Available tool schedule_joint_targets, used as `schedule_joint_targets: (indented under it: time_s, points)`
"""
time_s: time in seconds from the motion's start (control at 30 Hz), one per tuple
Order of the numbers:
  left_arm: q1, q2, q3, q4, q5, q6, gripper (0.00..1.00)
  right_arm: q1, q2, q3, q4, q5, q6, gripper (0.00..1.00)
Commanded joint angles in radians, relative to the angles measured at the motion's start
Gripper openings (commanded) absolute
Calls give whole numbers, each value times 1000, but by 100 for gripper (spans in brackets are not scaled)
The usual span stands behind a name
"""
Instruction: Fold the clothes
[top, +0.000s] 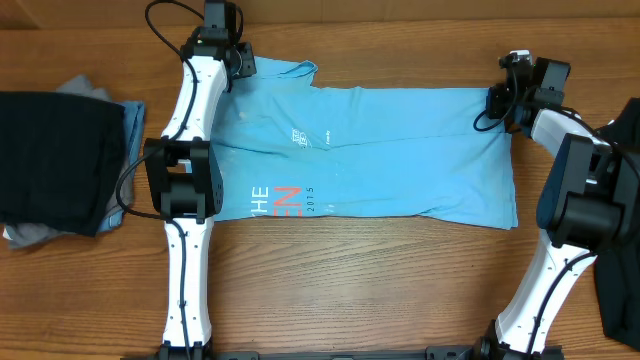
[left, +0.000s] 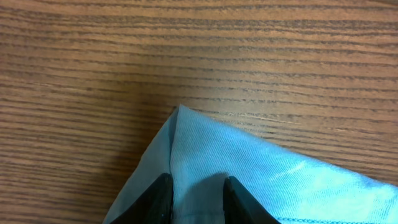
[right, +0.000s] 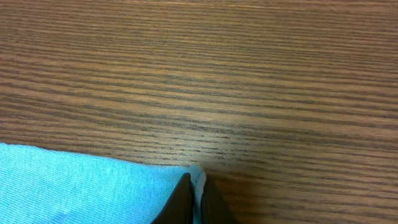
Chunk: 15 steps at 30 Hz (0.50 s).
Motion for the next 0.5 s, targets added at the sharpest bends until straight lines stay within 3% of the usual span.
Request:
schedule_joint_targets:
  time_s: [0.0,0.27,0.47]
  points:
    - [-8,6,18,4,2,26,31,0,14,13,0,21,0,4]
    - [-8,7,24,-10,10,26,31,0,14,13,0,21,0,4]
    - [-13,6,26,13,43,-6,22,0,14,13,1,21,0,4]
